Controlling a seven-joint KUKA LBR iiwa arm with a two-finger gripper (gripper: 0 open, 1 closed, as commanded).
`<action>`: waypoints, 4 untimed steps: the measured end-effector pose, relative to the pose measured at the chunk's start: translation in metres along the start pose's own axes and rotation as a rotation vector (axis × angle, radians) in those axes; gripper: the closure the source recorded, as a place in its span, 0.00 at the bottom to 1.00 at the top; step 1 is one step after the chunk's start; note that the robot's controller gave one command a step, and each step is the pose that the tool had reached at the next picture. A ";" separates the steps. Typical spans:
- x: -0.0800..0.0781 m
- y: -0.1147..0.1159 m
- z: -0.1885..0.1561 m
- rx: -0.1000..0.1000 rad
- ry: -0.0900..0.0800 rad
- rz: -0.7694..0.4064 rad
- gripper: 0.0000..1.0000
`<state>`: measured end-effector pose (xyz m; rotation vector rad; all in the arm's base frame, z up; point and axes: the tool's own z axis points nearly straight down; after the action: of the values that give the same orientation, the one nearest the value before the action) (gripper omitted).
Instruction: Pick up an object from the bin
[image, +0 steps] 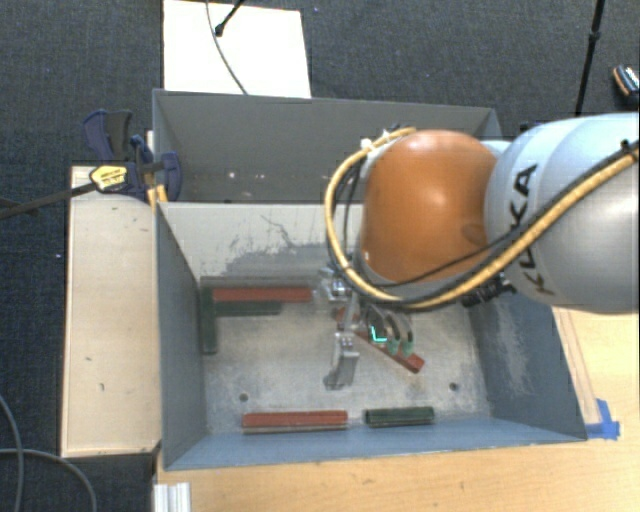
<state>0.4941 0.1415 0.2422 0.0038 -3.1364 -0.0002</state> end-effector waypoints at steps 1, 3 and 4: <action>0.016 -0.029 0.127 0.002 0.002 0.006 0.00; -0.012 -0.161 0.172 0.003 -0.010 -0.226 0.00; -0.011 -0.159 0.172 0.000 -0.008 -0.225 1.00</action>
Offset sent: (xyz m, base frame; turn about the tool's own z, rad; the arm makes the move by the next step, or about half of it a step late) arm -0.0153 -0.0275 -0.1232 0.0033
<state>0.5047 -0.0173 0.0703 0.3567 -3.1245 -0.0015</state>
